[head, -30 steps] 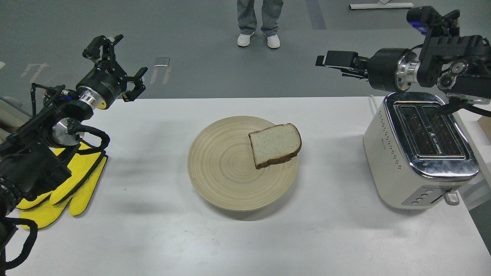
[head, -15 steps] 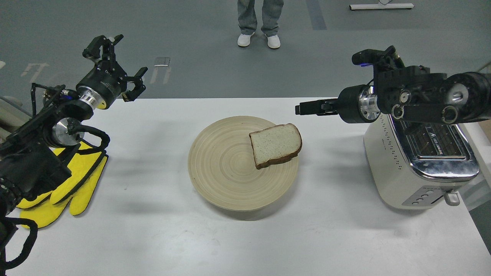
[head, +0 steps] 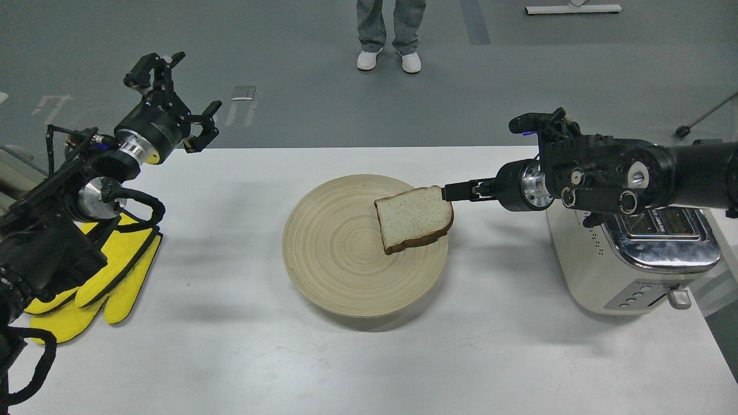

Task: Put bread in toaster with right arm
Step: 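Swing the right gripper over the toaster toward the bread slice on the plate, then close the right gripper on the edge of the bread slice, then lift the bread slice off the plate and raise it above the toaster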

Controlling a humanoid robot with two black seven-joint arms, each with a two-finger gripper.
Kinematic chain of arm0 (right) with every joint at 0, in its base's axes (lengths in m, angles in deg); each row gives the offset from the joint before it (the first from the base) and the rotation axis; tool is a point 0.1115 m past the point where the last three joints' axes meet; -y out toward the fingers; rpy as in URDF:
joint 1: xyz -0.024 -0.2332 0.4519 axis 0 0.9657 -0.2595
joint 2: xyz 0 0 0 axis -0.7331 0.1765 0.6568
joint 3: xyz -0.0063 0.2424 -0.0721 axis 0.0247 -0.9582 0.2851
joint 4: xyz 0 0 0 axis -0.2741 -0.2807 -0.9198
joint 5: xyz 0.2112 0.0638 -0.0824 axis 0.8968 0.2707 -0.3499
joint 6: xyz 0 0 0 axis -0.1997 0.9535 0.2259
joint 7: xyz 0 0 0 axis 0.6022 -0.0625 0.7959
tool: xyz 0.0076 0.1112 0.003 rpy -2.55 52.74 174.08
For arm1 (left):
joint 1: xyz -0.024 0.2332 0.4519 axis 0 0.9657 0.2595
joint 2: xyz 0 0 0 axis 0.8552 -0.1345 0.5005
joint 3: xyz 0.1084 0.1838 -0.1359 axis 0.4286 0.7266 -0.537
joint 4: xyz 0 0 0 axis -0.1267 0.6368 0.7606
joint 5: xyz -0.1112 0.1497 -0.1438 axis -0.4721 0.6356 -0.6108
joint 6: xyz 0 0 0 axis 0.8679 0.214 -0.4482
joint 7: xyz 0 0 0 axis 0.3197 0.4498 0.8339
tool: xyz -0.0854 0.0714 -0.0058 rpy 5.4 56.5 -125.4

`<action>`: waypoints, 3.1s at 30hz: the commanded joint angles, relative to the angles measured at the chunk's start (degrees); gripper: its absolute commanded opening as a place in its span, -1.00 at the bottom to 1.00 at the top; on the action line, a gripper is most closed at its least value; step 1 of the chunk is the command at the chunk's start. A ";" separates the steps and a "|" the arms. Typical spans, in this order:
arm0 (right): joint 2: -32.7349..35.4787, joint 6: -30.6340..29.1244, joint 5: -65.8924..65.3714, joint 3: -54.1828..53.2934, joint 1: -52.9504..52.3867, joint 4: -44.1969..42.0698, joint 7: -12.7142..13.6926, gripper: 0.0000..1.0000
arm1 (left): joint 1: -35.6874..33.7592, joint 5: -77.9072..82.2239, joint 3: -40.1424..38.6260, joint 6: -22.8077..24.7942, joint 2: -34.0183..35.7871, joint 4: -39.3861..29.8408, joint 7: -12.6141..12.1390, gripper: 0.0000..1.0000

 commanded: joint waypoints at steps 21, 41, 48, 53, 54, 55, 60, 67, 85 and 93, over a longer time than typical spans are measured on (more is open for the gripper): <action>-6.42 0.00 3.15 -0.09 5.93 -8.03 0.00 1.00 | 0.00 -0.02 0.00 0.00 0.00 0.00 -0.01 1.00; -8.01 0.18 4.03 -0.10 6.81 -9.35 0.00 0.10 | 0.00 0.07 0.00 0.00 0.00 0.00 -0.01 1.00; -7.92 1.06 4.03 -0.10 6.90 -9.35 -0.09 -0.39 | 0.00 -0.02 0.00 0.00 0.00 0.00 -0.01 1.00; -7.65 1.06 3.77 -0.01 6.81 -9.26 -0.01 -1.00 | 0.00 0.06 0.00 0.00 0.00 0.00 -0.01 1.00; -7.65 1.06 3.68 -0.01 6.72 -9.26 0.00 -1.00 | 0.00 -0.02 0.00 0.00 0.00 0.00 -0.01 1.00; -7.65 1.06 3.59 -0.01 6.72 -9.26 0.00 -1.00 | 0.00 -0.02 0.00 0.00 0.00 0.00 -0.01 1.00; -7.57 1.06 3.68 -0.01 6.29 -9.17 0.00 -1.00 | 0.00 0.07 0.00 0.00 0.00 0.00 -0.09 1.00; -7.21 1.06 4.12 -0.36 3.21 -8.29 0.00 -1.00 | 0.00 -0.02 0.00 0.00 0.00 0.00 -0.01 1.00; 8.50 1.06 0.53 2.62 -22.09 6.03 0.00 -1.00 | 0.00 0.07 0.00 0.00 0.00 0.00 -0.09 1.00; 20.81 0.00 -19.68 4.30 -28.95 5.95 -0.18 -1.00 | 0.00 -0.02 0.00 0.00 0.00 0.00 -0.01 1.00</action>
